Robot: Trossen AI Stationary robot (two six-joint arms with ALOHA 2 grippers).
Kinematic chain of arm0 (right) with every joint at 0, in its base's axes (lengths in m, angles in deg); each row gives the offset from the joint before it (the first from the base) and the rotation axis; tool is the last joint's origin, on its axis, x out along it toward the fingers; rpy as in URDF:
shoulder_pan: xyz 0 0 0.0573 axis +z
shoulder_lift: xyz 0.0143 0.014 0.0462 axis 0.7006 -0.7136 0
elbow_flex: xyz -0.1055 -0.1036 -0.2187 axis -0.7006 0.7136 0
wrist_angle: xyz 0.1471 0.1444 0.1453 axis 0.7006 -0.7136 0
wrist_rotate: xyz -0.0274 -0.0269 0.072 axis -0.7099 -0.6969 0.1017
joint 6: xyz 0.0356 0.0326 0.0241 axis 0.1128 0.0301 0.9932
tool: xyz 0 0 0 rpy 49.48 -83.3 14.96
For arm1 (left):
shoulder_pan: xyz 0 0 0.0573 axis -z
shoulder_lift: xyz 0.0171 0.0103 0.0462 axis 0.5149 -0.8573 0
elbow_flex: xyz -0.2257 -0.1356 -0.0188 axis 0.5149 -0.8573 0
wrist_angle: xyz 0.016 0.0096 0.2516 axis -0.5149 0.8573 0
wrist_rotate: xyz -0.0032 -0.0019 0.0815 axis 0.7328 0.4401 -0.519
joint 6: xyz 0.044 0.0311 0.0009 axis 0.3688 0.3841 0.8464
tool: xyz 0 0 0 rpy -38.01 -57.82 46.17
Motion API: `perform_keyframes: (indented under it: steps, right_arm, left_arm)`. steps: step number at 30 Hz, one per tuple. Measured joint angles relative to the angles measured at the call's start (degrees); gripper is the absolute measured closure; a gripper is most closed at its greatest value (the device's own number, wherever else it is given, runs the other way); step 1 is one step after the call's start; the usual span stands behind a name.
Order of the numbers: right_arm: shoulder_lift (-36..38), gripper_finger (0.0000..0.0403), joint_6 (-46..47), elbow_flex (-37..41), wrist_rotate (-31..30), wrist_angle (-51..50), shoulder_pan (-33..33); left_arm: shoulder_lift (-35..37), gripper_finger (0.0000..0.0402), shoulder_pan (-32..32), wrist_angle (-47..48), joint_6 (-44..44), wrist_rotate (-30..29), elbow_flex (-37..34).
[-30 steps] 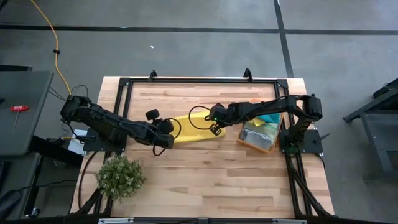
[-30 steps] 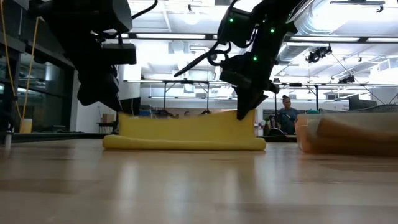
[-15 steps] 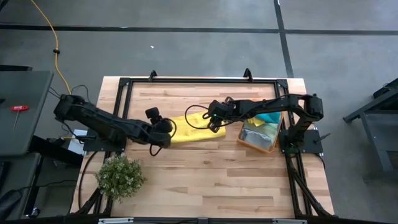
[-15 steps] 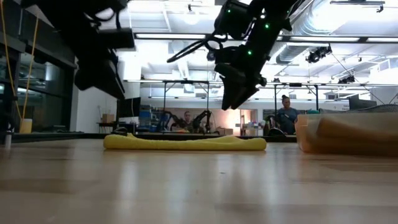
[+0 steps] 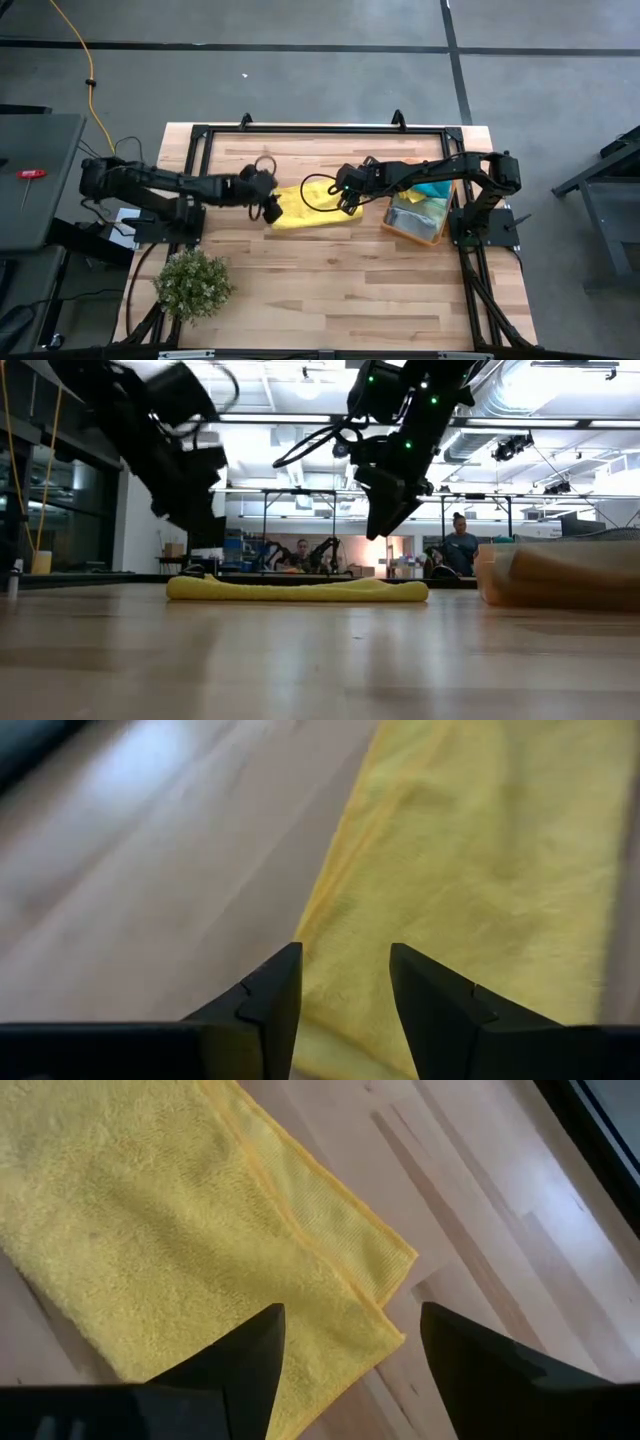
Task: Fold microfiber towels
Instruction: Fold the yellow microfiber cloth
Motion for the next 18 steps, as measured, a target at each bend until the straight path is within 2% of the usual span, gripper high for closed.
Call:
perform_keyframes:
  steps: [2, 5, 11, 14, 18]
  right_arm:
    - [0.00, 0.0177, 0.00, 0.00, 0.00, 0.07, 0.02]
    - [0.00, 0.0177, 0.00, 0.00, 0.02, 0.20, 0.02]
    - [0.00, 0.0177, -0.02, 0.00, 0.04, 0.38, 0.02]
    - [0.00, 0.0177, 0.00, 0.00, 0.07, 0.42, 0.02]
    - [0.00, 0.0177, 0.17, 0.00, 0.09, 0.45, 0.04]
  left_arm:
    - [-0.65, 0.0261, -4.14, 0.50, -0.67, 4.09, -0.11]
    - [-1.67, 0.0265, -8.73, 0.25, -1.95, 7.03, -0.07]
    - [-3.37, 0.0266, -13.20, -0.40, -2.51, 17.44, -0.07]
    - [-4.79, 0.0266, -13.46, -0.16, -2.49, 16.93, -0.07]
    - [-6.46, 0.0266, -13.47, -0.33, -0.95, 11.78, -0.07]
